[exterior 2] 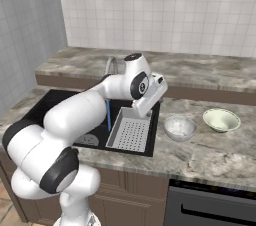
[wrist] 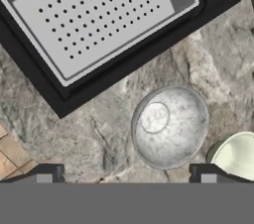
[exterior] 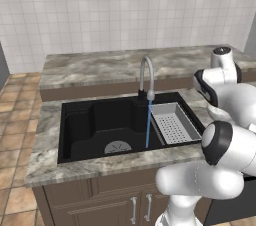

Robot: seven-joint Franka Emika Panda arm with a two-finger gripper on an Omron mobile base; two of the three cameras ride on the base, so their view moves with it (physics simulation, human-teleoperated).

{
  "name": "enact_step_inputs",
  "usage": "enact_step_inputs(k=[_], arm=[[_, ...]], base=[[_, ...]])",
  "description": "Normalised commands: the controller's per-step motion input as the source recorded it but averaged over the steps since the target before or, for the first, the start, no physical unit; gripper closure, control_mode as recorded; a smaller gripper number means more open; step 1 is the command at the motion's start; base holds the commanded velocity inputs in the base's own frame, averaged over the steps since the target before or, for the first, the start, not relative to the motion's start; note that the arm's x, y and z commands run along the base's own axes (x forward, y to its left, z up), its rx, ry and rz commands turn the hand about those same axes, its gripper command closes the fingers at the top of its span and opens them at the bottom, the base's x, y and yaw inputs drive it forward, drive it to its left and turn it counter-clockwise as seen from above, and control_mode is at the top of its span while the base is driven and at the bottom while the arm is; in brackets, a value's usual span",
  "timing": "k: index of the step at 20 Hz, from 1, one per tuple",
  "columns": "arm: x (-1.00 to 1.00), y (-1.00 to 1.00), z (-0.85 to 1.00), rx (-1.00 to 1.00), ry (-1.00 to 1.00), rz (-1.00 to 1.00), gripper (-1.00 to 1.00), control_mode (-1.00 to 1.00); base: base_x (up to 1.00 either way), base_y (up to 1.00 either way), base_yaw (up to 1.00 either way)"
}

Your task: Rinse each bowl for a few seconds and place them down in the sink or on the counter.

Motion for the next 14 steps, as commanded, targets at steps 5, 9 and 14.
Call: enact_step_inputs(k=[5, 9, 14], arm=[[0.13, -0.03, -0.10, -0.03, -0.05, -0.01, -1.00, -1.00], [0.17, 0.00, -0.09, -0.03, -0.04, 0.00, -1.00, -1.00], [0.16, -0.01, -0.11, -0.02, -0.02, 0.00, -1.00, -1.00]], base=[[0.00, 0.00, 0.00], [0.00, 0.00, 0.00], [0.00, 0.00, 0.00]])
